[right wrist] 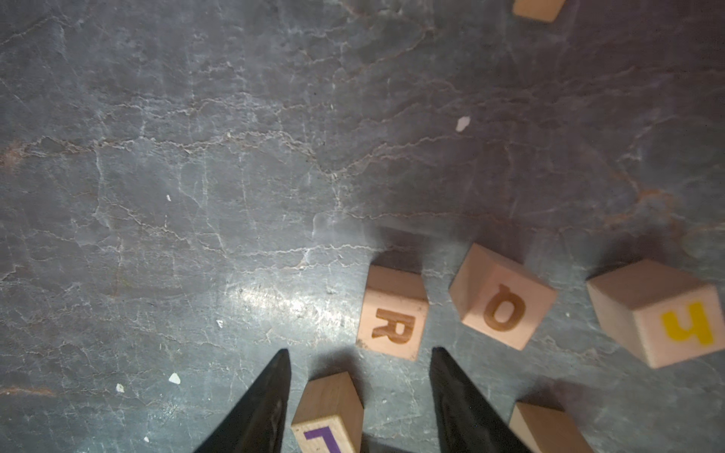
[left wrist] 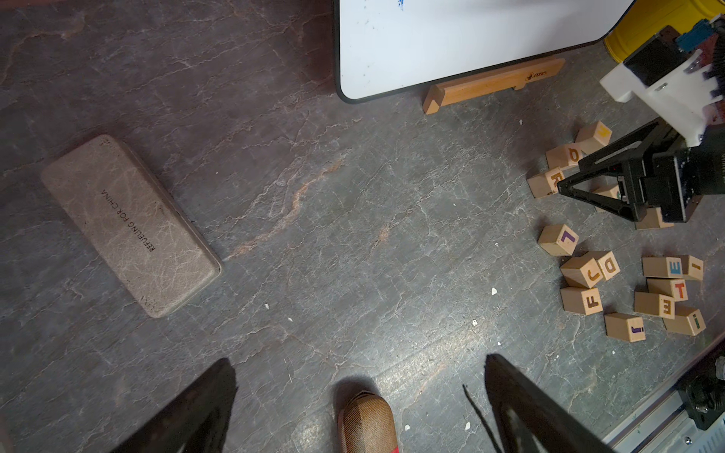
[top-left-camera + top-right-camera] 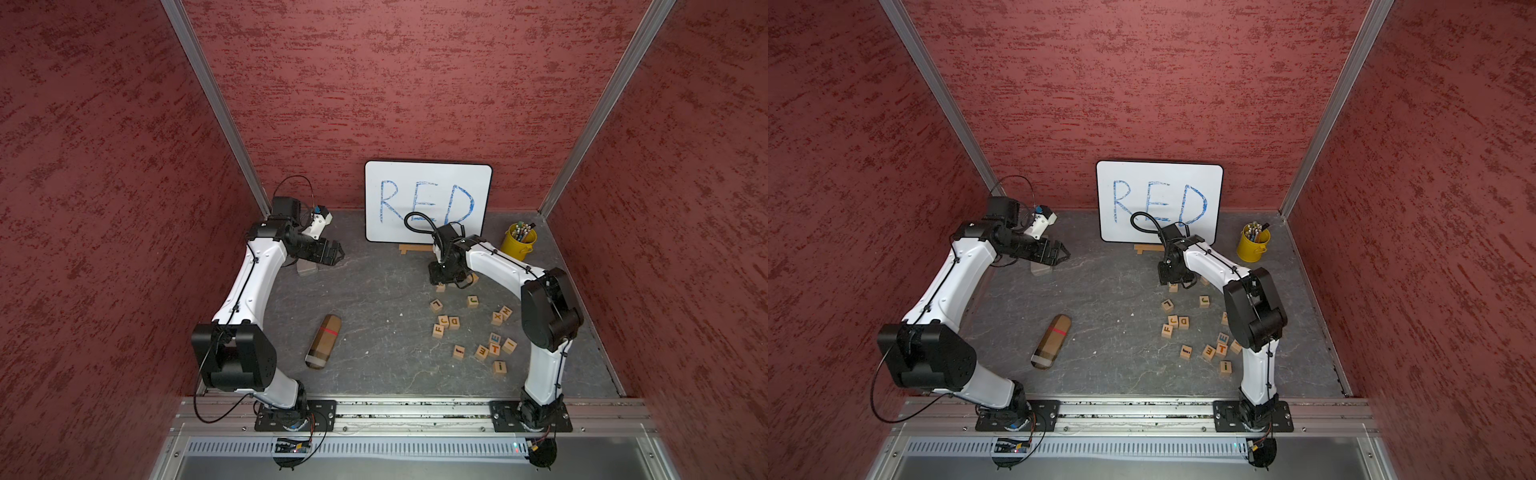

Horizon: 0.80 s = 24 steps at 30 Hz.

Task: Assemble the uppercase word "red" with letter blocks
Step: Pick up the letter block from the center of the board.

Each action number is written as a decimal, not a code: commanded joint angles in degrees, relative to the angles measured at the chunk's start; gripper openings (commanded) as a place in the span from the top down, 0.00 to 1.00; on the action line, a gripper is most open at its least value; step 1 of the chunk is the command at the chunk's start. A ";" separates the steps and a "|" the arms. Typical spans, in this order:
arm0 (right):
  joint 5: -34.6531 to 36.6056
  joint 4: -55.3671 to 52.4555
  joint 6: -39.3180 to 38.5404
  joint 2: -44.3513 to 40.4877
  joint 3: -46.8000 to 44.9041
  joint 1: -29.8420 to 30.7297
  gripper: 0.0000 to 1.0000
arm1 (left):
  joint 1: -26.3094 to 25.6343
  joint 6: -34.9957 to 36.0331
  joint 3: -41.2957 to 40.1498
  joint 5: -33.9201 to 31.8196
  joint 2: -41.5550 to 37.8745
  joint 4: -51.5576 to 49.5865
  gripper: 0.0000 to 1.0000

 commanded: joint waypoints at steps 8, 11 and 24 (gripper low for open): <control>2.64 -0.71 -0.63 1.57 1.44 0.21 0.40 | -0.51 1.56 0.28 -0.73 -0.25 0.51 0.01; 2.73 -0.66 -0.64 1.63 1.24 0.27 0.40 | -0.86 1.76 0.02 -1.07 -0.27 0.70 0.00; 2.32 -0.51 -1.37 2.53 1.41 0.17 0.40 | -1.35 2.02 -0.80 -2.27 -1.17 0.69 0.01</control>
